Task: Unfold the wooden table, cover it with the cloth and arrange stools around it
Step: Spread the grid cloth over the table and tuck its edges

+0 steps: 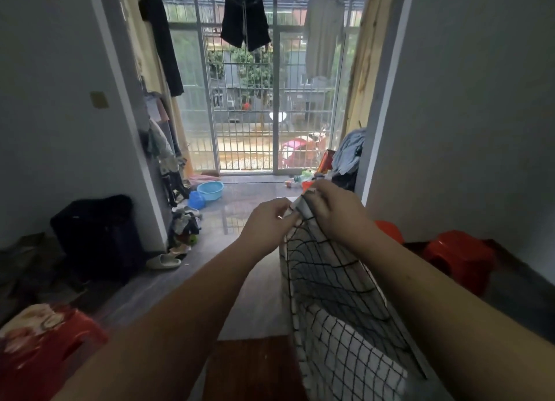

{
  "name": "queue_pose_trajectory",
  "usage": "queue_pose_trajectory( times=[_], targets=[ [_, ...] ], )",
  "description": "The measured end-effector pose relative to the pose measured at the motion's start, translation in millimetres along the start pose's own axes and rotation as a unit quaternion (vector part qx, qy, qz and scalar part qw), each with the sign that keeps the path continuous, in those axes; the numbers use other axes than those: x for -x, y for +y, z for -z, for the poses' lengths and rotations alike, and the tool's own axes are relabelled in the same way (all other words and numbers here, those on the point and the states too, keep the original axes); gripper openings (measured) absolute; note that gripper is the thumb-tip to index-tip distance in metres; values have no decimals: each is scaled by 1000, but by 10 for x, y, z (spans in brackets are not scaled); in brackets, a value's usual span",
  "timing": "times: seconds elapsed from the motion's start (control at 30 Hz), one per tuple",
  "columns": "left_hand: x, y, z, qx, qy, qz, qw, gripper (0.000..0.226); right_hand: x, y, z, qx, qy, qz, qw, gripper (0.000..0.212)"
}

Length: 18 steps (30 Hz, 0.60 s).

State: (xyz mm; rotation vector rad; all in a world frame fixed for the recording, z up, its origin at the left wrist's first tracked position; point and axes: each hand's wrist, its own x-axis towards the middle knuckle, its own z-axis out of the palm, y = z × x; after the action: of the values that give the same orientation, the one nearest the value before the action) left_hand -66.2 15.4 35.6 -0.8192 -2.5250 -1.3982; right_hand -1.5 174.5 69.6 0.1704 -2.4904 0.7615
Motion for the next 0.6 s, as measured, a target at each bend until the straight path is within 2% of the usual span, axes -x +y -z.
queue_pose_trajectory(
  times=[0.13,0.2,0.37,0.5,0.6],
  targets=[
    [-37,124,-72,13,48,18,999,20,208,46,118,-64,-12,-55,996,47],
    [-51,222,-52,30,86,16,996,22,317,73,131,-68,8,-65,996,57],
    [-47,445,-31,48,123,5,991,22,423,69,179,44,141,17,989,35],
    [-60,573,20,55,141,-3,988,19,389,-66,304,64,95,-26,993,20],
    [-35,633,70,42,161,-11,986,26,354,-160,356,92,68,-52,992,29]
  ],
)
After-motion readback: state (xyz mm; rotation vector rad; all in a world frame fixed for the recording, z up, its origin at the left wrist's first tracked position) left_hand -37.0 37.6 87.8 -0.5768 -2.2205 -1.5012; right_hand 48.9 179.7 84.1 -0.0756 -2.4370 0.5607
